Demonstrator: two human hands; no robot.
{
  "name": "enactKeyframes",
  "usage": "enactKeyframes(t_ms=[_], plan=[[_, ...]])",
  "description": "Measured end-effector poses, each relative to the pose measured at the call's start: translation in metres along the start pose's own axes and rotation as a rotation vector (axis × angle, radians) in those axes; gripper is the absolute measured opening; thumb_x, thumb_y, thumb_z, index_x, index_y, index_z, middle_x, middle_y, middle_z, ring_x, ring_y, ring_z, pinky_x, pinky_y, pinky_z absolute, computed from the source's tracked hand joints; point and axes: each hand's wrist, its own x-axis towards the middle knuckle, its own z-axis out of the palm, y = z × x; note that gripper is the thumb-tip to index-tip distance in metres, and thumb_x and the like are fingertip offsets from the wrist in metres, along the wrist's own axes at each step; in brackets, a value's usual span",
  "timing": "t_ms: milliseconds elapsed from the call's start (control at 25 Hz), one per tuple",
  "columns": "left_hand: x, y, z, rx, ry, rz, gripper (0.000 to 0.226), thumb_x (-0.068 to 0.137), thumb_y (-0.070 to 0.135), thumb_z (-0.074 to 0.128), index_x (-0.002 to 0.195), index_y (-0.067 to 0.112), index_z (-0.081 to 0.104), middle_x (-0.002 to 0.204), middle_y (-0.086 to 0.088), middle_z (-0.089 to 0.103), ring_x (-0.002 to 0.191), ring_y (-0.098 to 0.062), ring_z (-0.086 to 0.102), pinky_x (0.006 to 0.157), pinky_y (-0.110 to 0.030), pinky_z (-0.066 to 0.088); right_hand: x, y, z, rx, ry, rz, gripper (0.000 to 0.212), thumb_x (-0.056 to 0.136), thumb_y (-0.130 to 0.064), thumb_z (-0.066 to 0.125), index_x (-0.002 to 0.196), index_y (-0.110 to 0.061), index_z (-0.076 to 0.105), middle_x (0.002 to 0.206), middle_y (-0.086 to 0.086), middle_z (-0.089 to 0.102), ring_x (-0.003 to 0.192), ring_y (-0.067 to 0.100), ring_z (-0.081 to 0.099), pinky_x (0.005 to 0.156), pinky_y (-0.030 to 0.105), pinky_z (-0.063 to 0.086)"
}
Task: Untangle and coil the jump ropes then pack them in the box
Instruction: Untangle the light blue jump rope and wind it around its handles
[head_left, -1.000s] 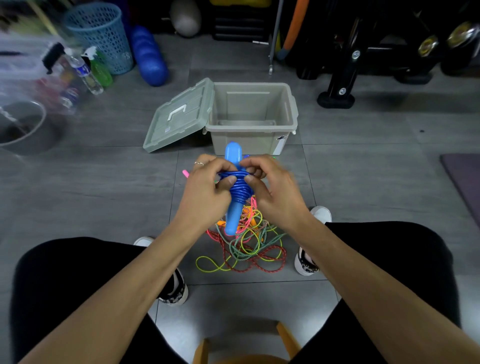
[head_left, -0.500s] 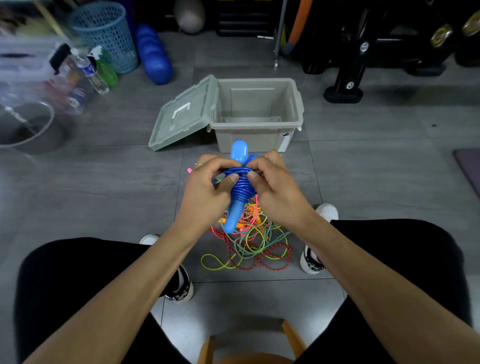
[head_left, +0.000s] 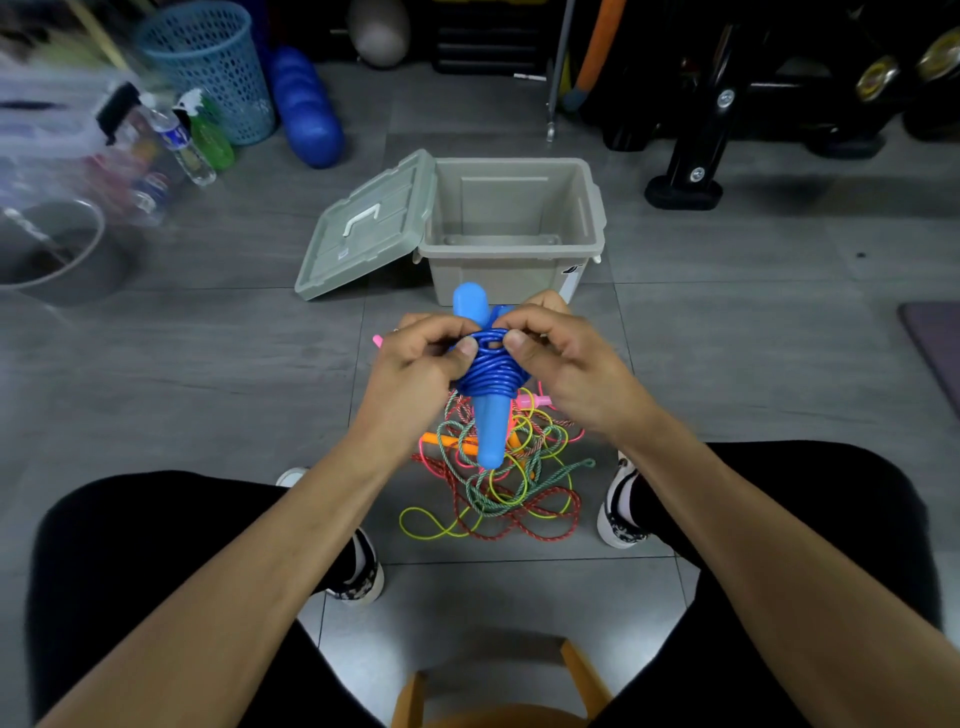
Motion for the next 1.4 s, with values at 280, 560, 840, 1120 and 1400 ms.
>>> enactKeyframes(t_ms=[280, 560, 840, 1120, 1400], plan=[[0.0, 0.01, -0.003, -0.032, 0.004, 0.025, 0.02, 0.076, 0.008, 0.067, 0.078, 0.027, 0.069, 0.099, 0.003, 0.05, 0.09, -0.012, 0.056, 0.086, -0.029, 0.043, -0.001, 0.01, 0.007, -0.319, 0.259, -0.117, 0.014, 0.09, -0.011, 0.059, 0.103, -0.006, 0.059, 0.1, 0.003, 0.054, 0.087, 0.007, 0.055, 0.081, 0.018, 0.048], [0.0, 0.017, -0.008, 0.287, -0.102, 0.193, 0.033, 0.086, -0.004, 0.062, 0.082, 0.028, 0.061, 0.091, 0.008, 0.041, 0.083, 0.014, 0.046, 0.073, -0.001, 0.036, -0.009, 0.006, 0.013, -0.094, 0.393, 0.043, 0.01, 0.084, -0.011, 0.067, 0.087, -0.019, 0.062, 0.088, -0.001, 0.064, 0.078, 0.015, 0.065, 0.064, 0.027, 0.056], [0.001, 0.006, -0.009, 0.279, 0.019, 0.18, 0.038, 0.085, -0.003, 0.063, 0.084, 0.035, 0.062, 0.094, 0.011, 0.043, 0.086, 0.014, 0.048, 0.082, -0.003, 0.035, -0.011, 0.008, 0.026, 0.091, 0.432, 0.096, 0.015, 0.079, -0.012, 0.075, 0.088, -0.018, 0.066, 0.097, 0.004, 0.07, 0.091, 0.012, 0.069, 0.084, 0.029, 0.054], [0.003, 0.0, -0.004, 0.241, 0.069, 0.137, 0.026, 0.089, -0.003, 0.057, 0.095, 0.021, 0.066, 0.1, 0.009, 0.043, 0.095, -0.013, 0.054, 0.086, -0.02, 0.046, -0.007, 0.004, 0.036, 0.009, 0.473, 0.076, 0.009, 0.075, -0.017, 0.078, 0.081, -0.014, 0.073, 0.105, -0.004, 0.066, 0.1, 0.009, 0.065, 0.091, 0.036, 0.053], [0.001, -0.001, -0.001, 0.224, 0.046, 0.161, 0.029, 0.086, -0.005, 0.06, 0.094, 0.023, 0.067, 0.104, -0.001, 0.045, 0.093, -0.004, 0.052, 0.086, -0.015, 0.045, -0.009, 0.0, 0.037, 0.102, 0.501, 0.143, 0.008, 0.075, -0.004, 0.074, 0.076, -0.012, 0.072, 0.105, -0.008, 0.066, 0.099, 0.007, 0.065, 0.09, 0.037, 0.053]])
